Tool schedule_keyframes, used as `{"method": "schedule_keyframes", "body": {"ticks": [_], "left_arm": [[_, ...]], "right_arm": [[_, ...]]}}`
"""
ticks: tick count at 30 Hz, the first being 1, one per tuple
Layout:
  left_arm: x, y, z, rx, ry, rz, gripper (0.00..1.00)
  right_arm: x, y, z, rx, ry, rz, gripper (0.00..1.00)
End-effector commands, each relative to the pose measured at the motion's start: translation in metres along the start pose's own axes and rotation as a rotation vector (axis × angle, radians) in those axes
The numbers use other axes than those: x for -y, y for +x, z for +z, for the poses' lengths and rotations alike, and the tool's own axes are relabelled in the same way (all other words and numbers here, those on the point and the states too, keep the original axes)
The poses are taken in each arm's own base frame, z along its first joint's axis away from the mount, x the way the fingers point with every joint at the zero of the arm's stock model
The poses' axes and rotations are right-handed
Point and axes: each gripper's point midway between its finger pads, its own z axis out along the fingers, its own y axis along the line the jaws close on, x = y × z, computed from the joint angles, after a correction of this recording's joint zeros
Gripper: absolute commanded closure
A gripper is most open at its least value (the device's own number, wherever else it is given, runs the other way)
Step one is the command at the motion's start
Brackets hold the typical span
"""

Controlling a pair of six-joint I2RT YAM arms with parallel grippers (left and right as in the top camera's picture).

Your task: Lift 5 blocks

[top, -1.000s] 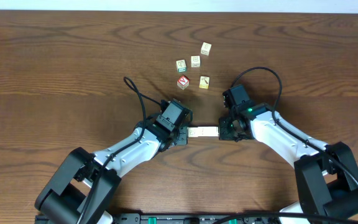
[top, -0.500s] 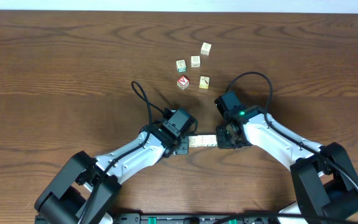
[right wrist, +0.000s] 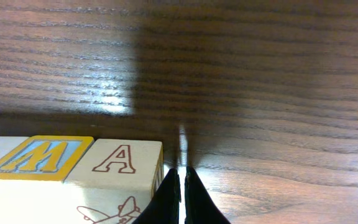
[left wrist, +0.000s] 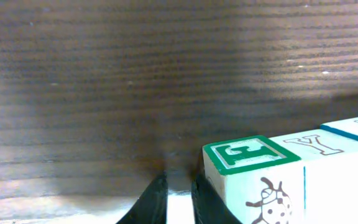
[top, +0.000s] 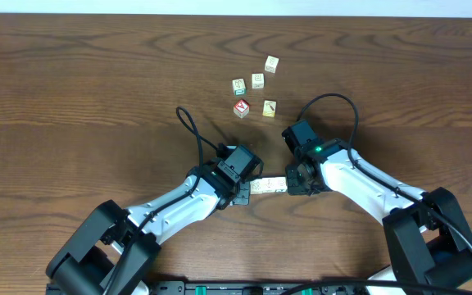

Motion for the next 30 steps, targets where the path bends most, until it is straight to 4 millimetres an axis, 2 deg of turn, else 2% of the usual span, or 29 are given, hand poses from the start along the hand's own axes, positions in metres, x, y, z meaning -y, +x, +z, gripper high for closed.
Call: {"method": "schedule_keyframes", "body": {"ticks": [1, 5, 11, 18, 19, 22, 25, 28, 30], "left_arm": [[0.023, -0.016, -0.012, 0.048, 0.084, 0.023, 0.77], [0.016, -0.023, -0.015, 0.065, 0.075, 0.031, 0.66], [0.001, -0.034, -0.015, 0.077, 0.057, 0.013, 0.59], [-0.016, -0.04, -0.014, 0.083, 0.022, -0.005, 0.57], [-0.021, -0.043, -0.015, 0.097, -0.004, -0.008, 0.53], [-0.04, -0.055, -0.017, 0.155, -0.098, -0.026, 0.46], [-0.048, -0.068, -0.024, 0.193, -0.122, -0.032, 0.45], [-0.049, -0.087, -0.041, 0.247, -0.109, -0.004, 0.46], [-0.049, -0.098, -0.057, 0.295, -0.095, 0.015, 0.45]], "right_arm": [[-0.035, -0.005, -0.009, -0.009, -0.155, -0.062, 0.92], [-0.009, -0.009, -0.008, -0.004, -0.067, -0.022, 0.86], [0.034, -0.009, -0.008, -0.011, 0.094, 0.029, 0.85], [0.043, -0.007, -0.008, -0.02, 0.128, 0.039, 0.8], [0.046, -0.009, -0.009, -0.007, 0.148, 0.045, 0.76], [0.051, -0.024, -0.01, 0.058, 0.179, 0.049, 0.64], [0.045, -0.048, -0.012, 0.156, 0.159, 0.024, 0.52], [0.042, -0.074, -0.019, 0.248, 0.136, 0.029, 0.45], [0.04, -0.089, -0.024, 0.301, 0.121, 0.042, 0.36]]}}
